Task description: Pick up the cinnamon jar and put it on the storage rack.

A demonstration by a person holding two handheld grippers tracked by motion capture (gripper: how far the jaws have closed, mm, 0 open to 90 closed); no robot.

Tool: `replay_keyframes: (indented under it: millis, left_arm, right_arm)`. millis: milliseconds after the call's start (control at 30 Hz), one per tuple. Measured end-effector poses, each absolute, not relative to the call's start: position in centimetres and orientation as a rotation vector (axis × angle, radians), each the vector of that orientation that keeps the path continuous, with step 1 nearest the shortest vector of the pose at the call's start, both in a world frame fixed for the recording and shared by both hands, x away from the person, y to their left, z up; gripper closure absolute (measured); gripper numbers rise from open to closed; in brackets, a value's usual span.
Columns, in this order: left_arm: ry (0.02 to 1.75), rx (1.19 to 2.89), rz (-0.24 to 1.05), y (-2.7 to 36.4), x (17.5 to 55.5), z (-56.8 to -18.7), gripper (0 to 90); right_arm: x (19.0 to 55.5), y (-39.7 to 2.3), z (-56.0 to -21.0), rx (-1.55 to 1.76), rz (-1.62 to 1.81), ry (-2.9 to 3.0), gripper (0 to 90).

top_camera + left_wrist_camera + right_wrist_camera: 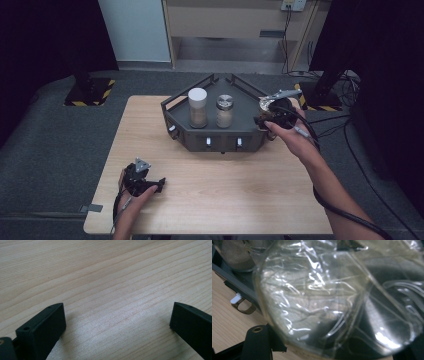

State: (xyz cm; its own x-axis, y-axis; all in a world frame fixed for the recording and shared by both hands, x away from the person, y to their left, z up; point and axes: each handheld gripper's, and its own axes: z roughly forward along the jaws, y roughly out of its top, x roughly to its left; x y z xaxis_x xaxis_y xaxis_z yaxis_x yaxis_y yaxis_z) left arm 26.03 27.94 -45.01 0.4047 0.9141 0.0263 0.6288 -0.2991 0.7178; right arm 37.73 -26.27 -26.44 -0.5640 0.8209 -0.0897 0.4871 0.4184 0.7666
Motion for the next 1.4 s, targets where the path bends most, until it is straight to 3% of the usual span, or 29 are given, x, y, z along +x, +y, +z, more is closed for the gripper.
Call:
replay_keyframes:
  millis: [1400]
  left_arm:
    - [1.309, 2.035, 0.586, 27.9, 26.0, -45.0, 0.0]
  right_arm:
    - [42.8, -24.2, -27.3, 1.186, 0.943, 2.247, 31.4]
